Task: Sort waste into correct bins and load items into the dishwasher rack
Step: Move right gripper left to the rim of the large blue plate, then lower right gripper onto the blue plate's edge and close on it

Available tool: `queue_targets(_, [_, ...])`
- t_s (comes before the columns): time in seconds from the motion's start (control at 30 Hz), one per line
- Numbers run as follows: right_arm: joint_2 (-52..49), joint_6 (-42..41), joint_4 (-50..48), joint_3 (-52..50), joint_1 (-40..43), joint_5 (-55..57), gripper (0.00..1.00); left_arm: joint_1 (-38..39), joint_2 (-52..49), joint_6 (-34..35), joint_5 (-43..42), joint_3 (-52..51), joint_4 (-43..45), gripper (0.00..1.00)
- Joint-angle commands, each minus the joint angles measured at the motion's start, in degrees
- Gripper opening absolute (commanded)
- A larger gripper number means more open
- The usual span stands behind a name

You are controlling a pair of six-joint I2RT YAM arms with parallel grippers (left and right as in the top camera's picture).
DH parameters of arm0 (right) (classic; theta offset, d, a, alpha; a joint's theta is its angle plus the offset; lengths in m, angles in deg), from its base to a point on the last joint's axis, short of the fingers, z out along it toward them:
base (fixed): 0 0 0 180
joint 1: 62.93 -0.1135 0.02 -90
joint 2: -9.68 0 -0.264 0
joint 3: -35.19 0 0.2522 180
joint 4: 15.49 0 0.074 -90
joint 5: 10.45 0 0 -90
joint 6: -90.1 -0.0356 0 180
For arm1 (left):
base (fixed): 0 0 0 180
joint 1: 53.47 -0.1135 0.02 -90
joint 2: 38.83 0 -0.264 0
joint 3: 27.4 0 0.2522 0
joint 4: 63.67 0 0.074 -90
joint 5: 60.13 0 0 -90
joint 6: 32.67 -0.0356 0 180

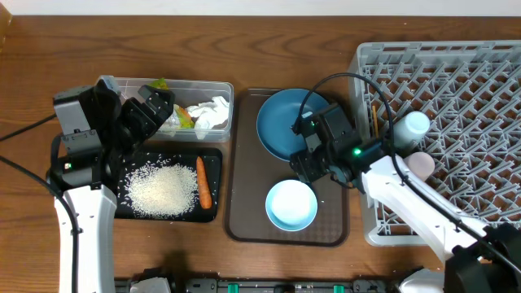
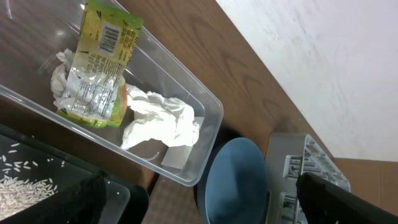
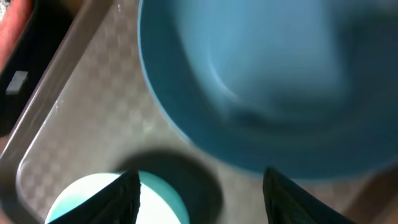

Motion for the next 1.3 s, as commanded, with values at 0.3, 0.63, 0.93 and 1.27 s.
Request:
queue_targets(0.3, [-0.5,7.0,-13.7,-1.9,-2.3,0.8,0.67,-0.2,-0.1,-1.2,0.9,0.3,0.0,1.00])
queue_targets(0.63, [-3.8,7.3,-19.0,-0.4,-6.4,4.4,0.66,-0.2,-0.1,-1.2,0.9,0.3,0.0,1.00])
queue_targets(0.93, [-13.1,8.4,-21.2,2.6,-8.7,10.2,0.64,-0.2,-0.1,-1.2,0.9,0.3,0.0,1.00])
queue_targets(1.27, [-15.1,8.3,-23.2,2.6,-8.8,10.3,0.35,-0.2,-0.1,-1.2,0.9,0.3,0.0,1.00])
